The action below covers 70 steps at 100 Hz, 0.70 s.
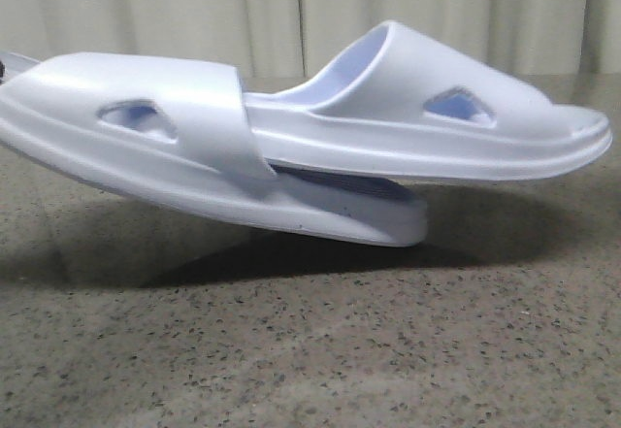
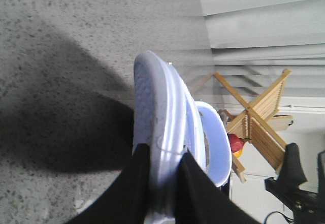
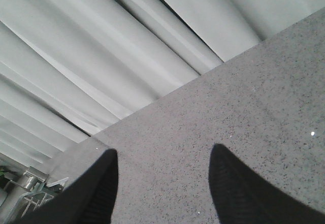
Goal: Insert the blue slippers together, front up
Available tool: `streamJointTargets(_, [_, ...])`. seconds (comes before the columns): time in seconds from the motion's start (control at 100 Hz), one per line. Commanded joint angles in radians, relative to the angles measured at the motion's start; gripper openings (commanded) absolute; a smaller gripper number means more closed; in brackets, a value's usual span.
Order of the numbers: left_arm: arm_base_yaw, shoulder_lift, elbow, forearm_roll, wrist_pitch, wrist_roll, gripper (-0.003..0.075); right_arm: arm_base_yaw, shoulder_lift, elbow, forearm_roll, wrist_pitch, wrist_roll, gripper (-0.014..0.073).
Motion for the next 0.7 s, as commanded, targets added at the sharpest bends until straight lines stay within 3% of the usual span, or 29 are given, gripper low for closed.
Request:
streamJointTargets(0.0, [-0.006, 0.027, -0.028, -0.092, 0.039, 0.046, 0.0016, -0.002, 0.0, -0.036, 0.027, 0.018, -0.021, 0.0342])
streamJointTargets(0.69, [-0.006, 0.121, -0.028, -0.104, -0.01, 0.213, 0.0027, -0.002, 0.0, -0.036, 0.027, 0.054, -0.021, 0.0342])
